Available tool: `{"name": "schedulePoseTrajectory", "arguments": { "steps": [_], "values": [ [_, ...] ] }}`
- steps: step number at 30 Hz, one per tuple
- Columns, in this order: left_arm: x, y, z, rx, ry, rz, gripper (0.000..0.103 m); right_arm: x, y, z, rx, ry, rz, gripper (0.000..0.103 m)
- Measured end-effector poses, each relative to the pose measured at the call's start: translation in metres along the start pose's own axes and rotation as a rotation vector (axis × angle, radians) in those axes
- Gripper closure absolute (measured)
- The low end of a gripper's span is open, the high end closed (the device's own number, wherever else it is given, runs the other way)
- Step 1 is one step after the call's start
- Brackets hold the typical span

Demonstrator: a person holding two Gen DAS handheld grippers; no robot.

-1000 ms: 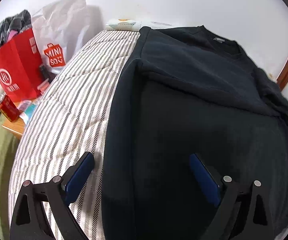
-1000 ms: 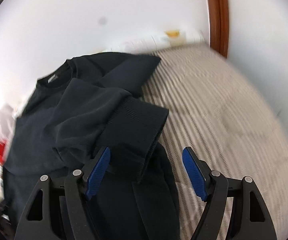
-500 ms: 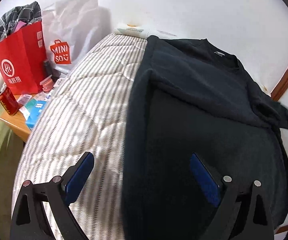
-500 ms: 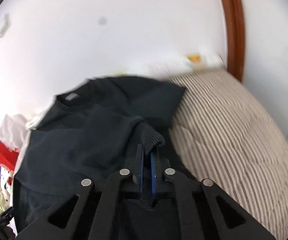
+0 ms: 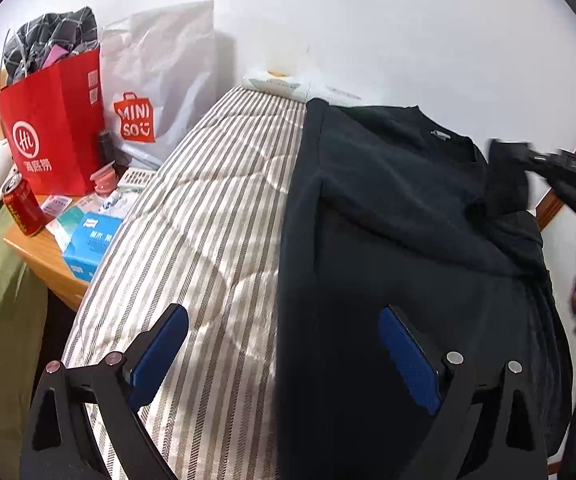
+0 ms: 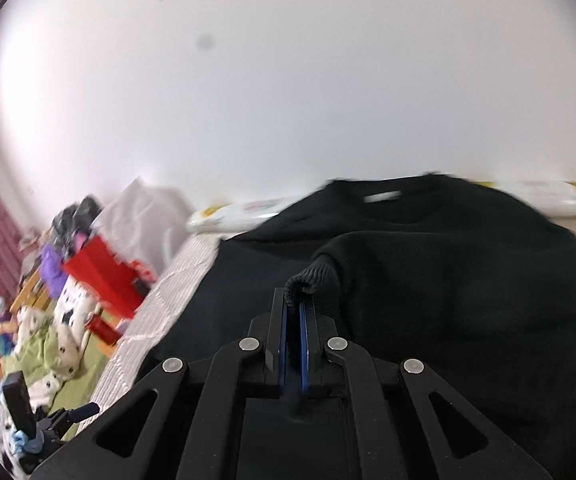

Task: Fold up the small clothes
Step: 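Grasp the sweatshirt edge with the right tool and fold it inward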

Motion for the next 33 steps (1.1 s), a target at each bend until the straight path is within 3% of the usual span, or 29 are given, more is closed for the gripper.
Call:
{"name": "schedulePoseTrajectory", "arguments": {
  "steps": [4, 5, 7, 8, 17, 20, 25, 33],
  "values": [
    [0.011, 0.004, -0.012, 0.02, -0.019, 0.013, 0.007, -0.027, -0.041, 0.014, -0.117, 0.004, -0.08, 0.084],
    [0.014, 0.004, -0.016, 0.025, -0.028, 0.016, 0.007, -0.025, -0.039, 0.016, -0.111, 0.005, -0.082, 0.081],
    [0.025, 0.001, -0.023, 0.031, -0.05, 0.02, 0.007, -0.009, -0.03, 0.017, -0.078, 0.017, -0.027, 0.06],
    [0.031, -0.002, -0.027, 0.03, -0.06, 0.026, 0.007, 0.003, -0.024, 0.019, -0.062, 0.024, 0.008, 0.058],
    [0.111, -0.045, -0.065, -0.004, -0.13, 0.129, 0.012, 0.145, 0.055, 0.041, -0.078, 0.013, 0.297, 0.055],
    [0.139, -0.065, -0.071, -0.038, -0.163, 0.159, 0.022, 0.182, 0.08, 0.052, -0.077, 0.028, 0.398, 0.052],
    [0.17, -0.101, -0.074, -0.083, -0.231, 0.161, 0.043, 0.228, 0.107, 0.072, -0.088, -0.02, 0.456, 0.051],
    [0.172, -0.14, -0.078, -0.134, -0.175, 0.176, 0.052, 0.264, 0.135, 0.106, -0.096, -0.102, 0.491, 0.05]
  ]
}}
Point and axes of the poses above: each gripper's, at about its wrist camera, not at the fingertips, and y roughly against the way its jaws point, x to its right, z to its underside, the point moved 8 cm from there along -y, roughly the way its jaws point, and after that the axes turned 1 degree about -z, right-handed, at the moved point
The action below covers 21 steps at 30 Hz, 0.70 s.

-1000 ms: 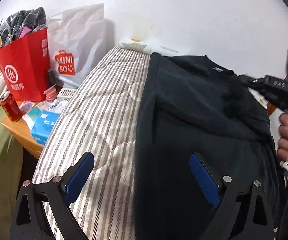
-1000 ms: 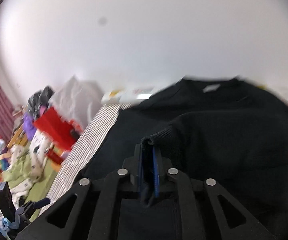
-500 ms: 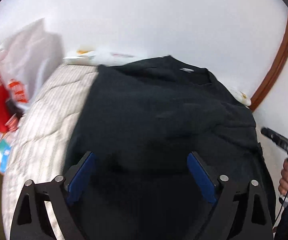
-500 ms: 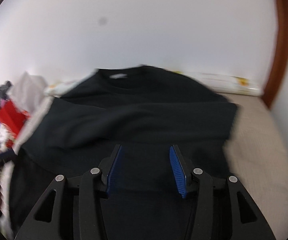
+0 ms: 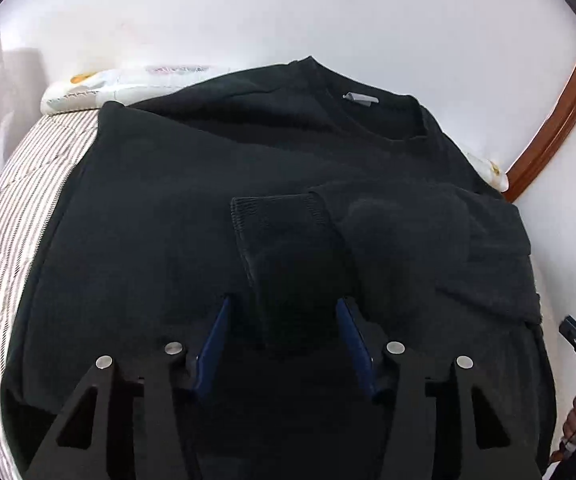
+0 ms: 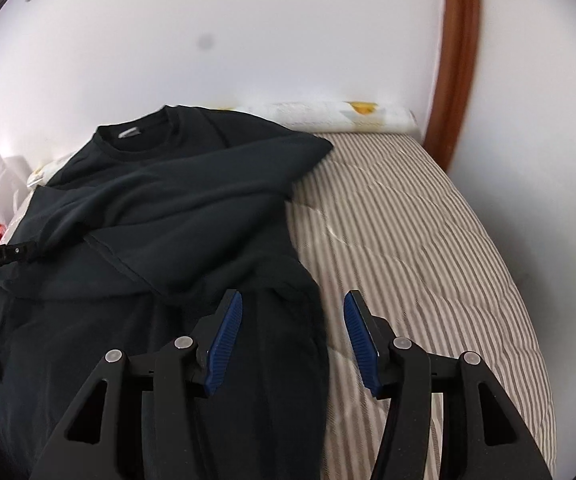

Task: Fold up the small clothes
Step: 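Grasp the sweatshirt edge with the right tool and fold it inward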

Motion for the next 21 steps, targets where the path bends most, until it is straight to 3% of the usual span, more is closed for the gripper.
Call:
{"name": "schedulePoseTrajectory", "arguments": {
  "steps": [2, 3, 5, 6, 9, 13, 16, 19, 21],
  "values": [
    [0.005, -0.003, -0.002, 0.009, -0.013, -0.008, 0.059, 0.003, 0.0, 0.008, -0.008, -0.013, -0.003, 0.049],
    [0.009, -0.003, -0.002, 0.008, -0.024, -0.004, 0.069, 0.005, 0.0, 0.009, -0.012, -0.019, -0.001, 0.049],
    [0.012, -0.001, -0.004, 0.021, -0.033, -0.032, 0.081, 0.005, -0.002, 0.013, -0.018, -0.028, -0.001, 0.049],
    [0.015, 0.001, -0.006, 0.035, -0.055, -0.057, 0.094, 0.004, -0.003, 0.013, -0.021, -0.03, -0.002, 0.049],
    [0.016, 0.02, -0.013, 0.077, -0.063, -0.072, 0.094, -0.001, -0.005, 0.013, -0.02, -0.029, -0.001, 0.049],
    [0.0, 0.08, -0.029, 0.21, -0.03, -0.071, 0.094, -0.01, -0.002, 0.005, 0.0, -0.012, 0.0, 0.049],
    [-0.021, 0.109, -0.026, 0.257, -0.039, -0.157, 0.094, -0.015, -0.001, -0.003, 0.019, -0.001, 0.0, 0.048],
    [-0.044, 0.122, -0.017, 0.274, -0.043, -0.22, 0.094, -0.017, -0.005, -0.011, 0.025, -0.013, 0.011, 0.048],
    [-0.064, 0.116, -0.003, 0.225, 0.008, -0.205, 0.095, -0.019, -0.009, -0.015, 0.024, -0.022, 0.001, 0.048]
  ]
}}
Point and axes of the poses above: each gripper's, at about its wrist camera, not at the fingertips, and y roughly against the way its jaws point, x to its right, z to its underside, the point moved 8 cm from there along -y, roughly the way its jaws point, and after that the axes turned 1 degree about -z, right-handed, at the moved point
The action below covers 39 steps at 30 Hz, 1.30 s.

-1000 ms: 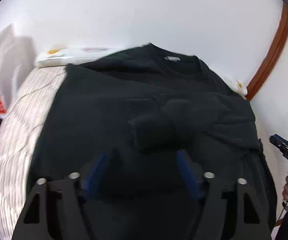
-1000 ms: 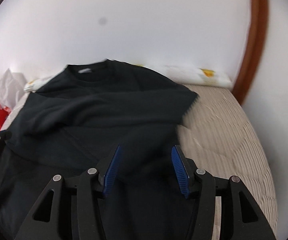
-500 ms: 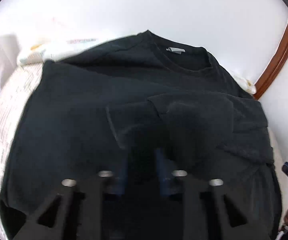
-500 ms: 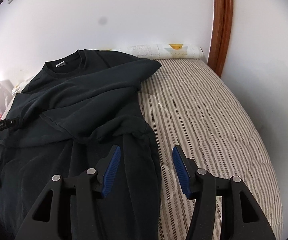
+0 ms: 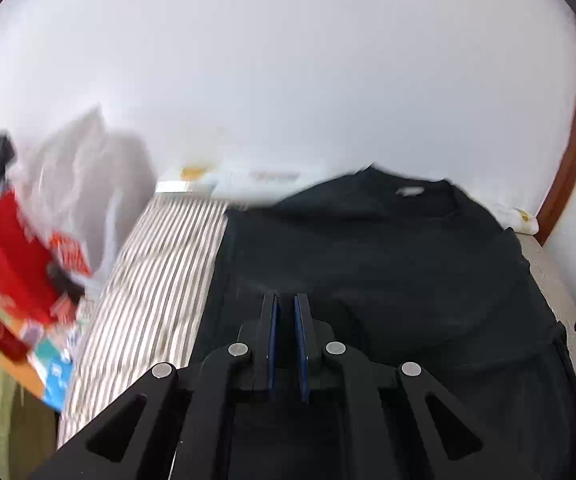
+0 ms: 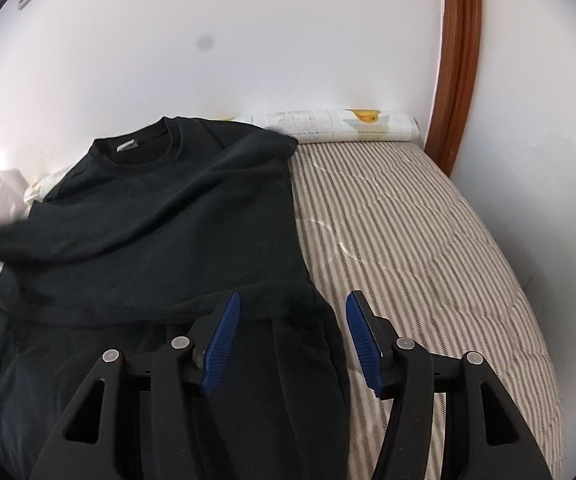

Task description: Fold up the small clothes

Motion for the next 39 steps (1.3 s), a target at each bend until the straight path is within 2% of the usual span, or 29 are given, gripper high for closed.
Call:
{"name": "schedulePoseTrajectory", "arguments": {
  "steps": [2, 5, 8, 12, 16, 20, 21, 22, 24, 27, 29, 32, 35, 37, 39],
  "values": [
    [-0.009, -0.011, 0.015, -0.044, 0.032, 0.008, 0.095, 0.0, -0.008, -0.003, -0.006, 0.005, 0.033, 0.047],
    [-0.024, -0.024, 0.041, -0.106, 0.056, -0.019, 0.097, 0.0, -0.02, -0.003, -0.024, 0.008, 0.053, 0.047],
    [-0.029, -0.033, 0.052, -0.148, 0.095, 0.009, 0.097, 0.005, -0.035, 0.001, -0.04, 0.016, 0.073, 0.047],
    [-0.033, -0.026, 0.053, -0.143, 0.124, 0.037, 0.097, 0.011, -0.056, 0.01, -0.102, 0.018, 0.1, 0.045],
    [-0.027, -0.026, 0.05, -0.144, 0.102, 0.042, 0.087, 0.01, -0.054, 0.013, -0.098, 0.035, 0.123, 0.044],
    [-0.014, -0.023, 0.049, -0.136, 0.061, 0.028, 0.086, 0.005, -0.031, 0.009, -0.059, 0.032, 0.098, 0.043],
    [-0.01, -0.02, 0.049, -0.13, 0.047, 0.028, 0.086, 0.002, -0.024, 0.009, -0.048, 0.033, 0.085, 0.039],
    [-0.007, -0.015, 0.049, -0.124, 0.033, 0.025, 0.086, -0.001, -0.014, 0.009, -0.033, 0.036, 0.061, 0.031],
    [-0.001, -0.005, 0.049, -0.099, 0.011, 0.018, 0.086, -0.006, 0.003, 0.007, -0.002, 0.04, 0.042, 0.025],
    [0.007, 0.013, 0.051, -0.078, 0.004, 0.029, 0.086, -0.009, 0.027, 0.008, 0.032, 0.052, 0.05, 0.024],
    [0.012, 0.025, 0.055, -0.078, 0.002, 0.05, 0.086, -0.013, 0.039, 0.012, 0.018, 0.055, 0.025, 0.023],
    [0.013, 0.044, 0.062, -0.05, -0.015, 0.012, 0.086, -0.014, 0.058, 0.022, 0.019, 0.039, -0.003, 0.023],
    [0.014, 0.061, 0.074, -0.056, -0.006, 0.019, 0.086, -0.007, 0.079, 0.03, 0.071, -0.012, 0.019, 0.023],
    [0.014, 0.073, 0.083, -0.057, 0.009, 0.036, 0.086, -0.002, 0.09, 0.035, 0.078, -0.036, 0.035, 0.018],
    [0.011, 0.086, 0.091, -0.041, 0.015, 0.02, 0.086, 0.003, 0.101, 0.04, 0.081, -0.053, 0.043, 0.015]
  ]
}}
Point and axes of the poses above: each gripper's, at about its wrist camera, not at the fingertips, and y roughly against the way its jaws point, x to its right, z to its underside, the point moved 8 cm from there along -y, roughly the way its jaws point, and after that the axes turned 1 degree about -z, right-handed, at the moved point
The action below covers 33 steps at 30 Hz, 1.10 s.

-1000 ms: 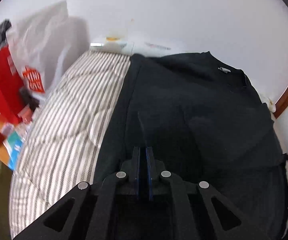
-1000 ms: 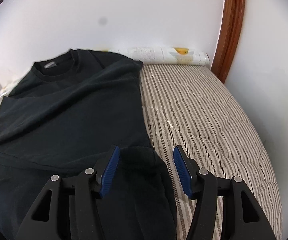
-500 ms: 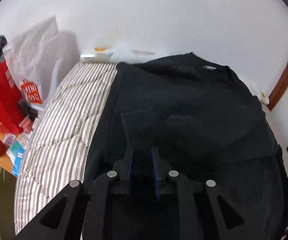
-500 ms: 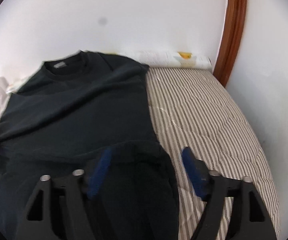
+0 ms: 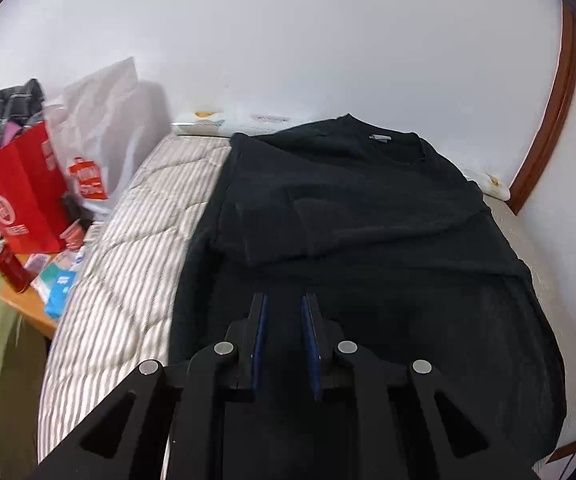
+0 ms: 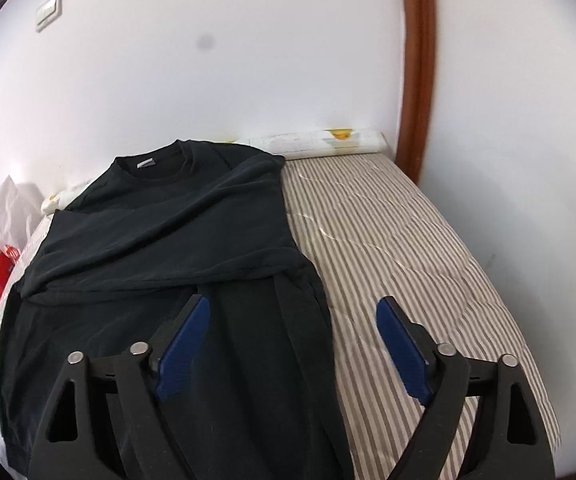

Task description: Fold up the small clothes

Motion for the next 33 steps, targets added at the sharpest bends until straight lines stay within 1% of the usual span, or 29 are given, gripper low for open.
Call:
{"name": "schedulePoseTrajectory", "arguments": {
  "steps": [2, 4, 7, 8, 9, 11, 13, 14, 15, 16, 18, 20, 21, 22, 23, 24, 25, 26, 28, 33],
  "values": [
    [-0.003, 0.012, 0.009, 0.015, 0.0, -0.011, 0.085, 0.007, 0.014, 0.003, 0.026, 0.0, 0.027, 0.015],
    [-0.008, 0.022, 0.019, 0.018, 0.011, -0.012, 0.08, 0.01, 0.029, 0.009, 0.058, 0.01, 0.022, 0.015],
    [-0.015, 0.028, 0.035, -0.001, 0.026, -0.01, 0.078, 0.016, 0.04, 0.022, 0.058, 0.006, 0.024, 0.015],
    [-0.017, 0.029, 0.043, -0.011, 0.03, -0.012, 0.078, 0.018, 0.04, 0.028, 0.044, 0.014, 0.024, 0.015],
    [-0.02, 0.029, 0.049, -0.02, 0.032, -0.015, 0.076, 0.02, 0.037, 0.037, 0.01, 0.017, 0.011, 0.015],
    [-0.026, 0.029, 0.064, -0.041, 0.039, -0.023, 0.07, 0.023, 0.033, 0.052, -0.027, 0.008, -0.02, 0.015],
    [-0.032, 0.029, 0.076, -0.054, 0.048, -0.024, 0.062, 0.026, 0.026, 0.069, -0.064, -0.009, -0.035, 0.015],
    [-0.035, 0.029, 0.082, -0.059, 0.05, -0.025, 0.062, 0.027, 0.022, 0.078, -0.089, -0.013, -0.038, 0.015],
    [-0.037, 0.029, 0.086, -0.063, 0.049, -0.027, 0.062, 0.027, 0.016, 0.087, -0.119, -0.003, -0.038, 0.015],
    [-0.04, 0.029, 0.092, -0.071, 0.048, -0.032, 0.061, 0.027, 0.012, 0.096, -0.131, 0.011, -0.032, 0.015],
    [-0.044, 0.027, 0.102, -0.087, 0.044, -0.042, 0.061, 0.03, 0.009, 0.105, -0.114, 0.016, 0.01, 0.016],
    [-0.047, 0.024, 0.111, -0.101, 0.035, -0.048, 0.059, 0.031, 0.003, 0.117, -0.118, 0.021, 0.014, 0.021],
    [-0.049, 0.023, 0.113, -0.103, 0.035, -0.05, 0.058, 0.032, 0.0, 0.121, -0.128, 0.015, 0.006, 0.026],
    [-0.05, 0.022, 0.115, -0.106, 0.039, -0.047, 0.055, 0.034, -0.004, 0.125, -0.14, 0.002, 0.005, 0.03],
    [-0.051, 0.02, 0.118, -0.112, 0.045, -0.033, 0.052, 0.037, -0.008, 0.129, -0.151, -0.012, 0.007, 0.032],
    [-0.051, 0.017, 0.119, -0.123, 0.051, -0.022, 0.049, 0.04, -0.013, 0.133, -0.168, -0.028, 0.008, 0.038],
    [-0.052, 0.015, 0.121, -0.126, 0.051, -0.024, 0.049, 0.041, -0.017, 0.137, -0.189, -0.043, 0.005, 0.041],
    [-0.05, 0.015, 0.119, -0.109, 0.036, -0.033, 0.049, 0.041, -0.017, 0.137, -0.178, -0.047, 0.004, 0.041],
    [-0.048, 0.012, 0.118, -0.107, 0.007, -0.056, 0.049, 0.035, -0.018, 0.137, -0.177, -0.032, -0.018, 0.043],
    [-0.044, 0.008, 0.117, -0.083, -0.018, -0.097, 0.049, 0.015, -0.027, 0.131, -0.162, 0.02, -0.032, 0.049]
  ]
}}
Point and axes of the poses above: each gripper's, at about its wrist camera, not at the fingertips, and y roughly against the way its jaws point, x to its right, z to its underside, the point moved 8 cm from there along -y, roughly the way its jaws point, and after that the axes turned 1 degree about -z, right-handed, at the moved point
